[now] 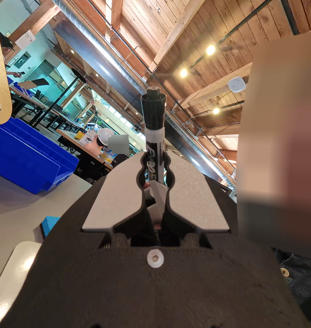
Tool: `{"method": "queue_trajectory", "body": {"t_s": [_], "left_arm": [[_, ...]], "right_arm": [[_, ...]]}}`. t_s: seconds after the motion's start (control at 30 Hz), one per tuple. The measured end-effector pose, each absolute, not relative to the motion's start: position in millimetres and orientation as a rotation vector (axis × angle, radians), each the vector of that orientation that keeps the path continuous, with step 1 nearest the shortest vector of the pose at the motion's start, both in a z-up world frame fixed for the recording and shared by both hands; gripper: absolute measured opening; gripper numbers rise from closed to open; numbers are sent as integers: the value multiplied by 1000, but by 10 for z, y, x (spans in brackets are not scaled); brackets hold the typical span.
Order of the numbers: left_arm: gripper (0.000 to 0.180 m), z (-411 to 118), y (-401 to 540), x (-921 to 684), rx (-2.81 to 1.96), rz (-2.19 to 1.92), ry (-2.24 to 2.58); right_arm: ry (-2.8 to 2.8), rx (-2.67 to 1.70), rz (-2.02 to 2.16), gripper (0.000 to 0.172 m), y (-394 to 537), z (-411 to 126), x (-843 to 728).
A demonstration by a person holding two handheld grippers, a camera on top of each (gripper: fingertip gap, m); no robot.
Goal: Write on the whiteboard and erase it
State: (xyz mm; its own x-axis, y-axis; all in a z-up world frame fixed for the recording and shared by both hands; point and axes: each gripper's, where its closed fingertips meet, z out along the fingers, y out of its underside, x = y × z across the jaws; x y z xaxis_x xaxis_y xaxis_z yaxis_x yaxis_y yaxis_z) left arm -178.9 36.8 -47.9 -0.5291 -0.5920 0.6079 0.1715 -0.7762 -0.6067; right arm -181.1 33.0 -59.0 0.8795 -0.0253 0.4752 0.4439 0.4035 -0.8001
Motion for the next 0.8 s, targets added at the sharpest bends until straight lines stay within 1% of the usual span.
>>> {"method": "queue_trajectory", "body": {"t_s": [0.03,0.13,0.4,0.8], "left_arm": [[18,-489,362,-1781,-1182,-2320,667],[18,-524,315,-1752,-1191,-2343,663],[18,-598,169,-1667,-1207,-2455,657],[18,-630,137,-1655,-1211,-2539,605]], "right_arm": [[-428,-1123,-315,21,330,-589,-1804],[-431,-1113,-320,23,328,-581,-1778],[-469,-1081,-341,20,320,-586,-1761],[-501,-1082,-336,21,307,-621,-1759]]}}
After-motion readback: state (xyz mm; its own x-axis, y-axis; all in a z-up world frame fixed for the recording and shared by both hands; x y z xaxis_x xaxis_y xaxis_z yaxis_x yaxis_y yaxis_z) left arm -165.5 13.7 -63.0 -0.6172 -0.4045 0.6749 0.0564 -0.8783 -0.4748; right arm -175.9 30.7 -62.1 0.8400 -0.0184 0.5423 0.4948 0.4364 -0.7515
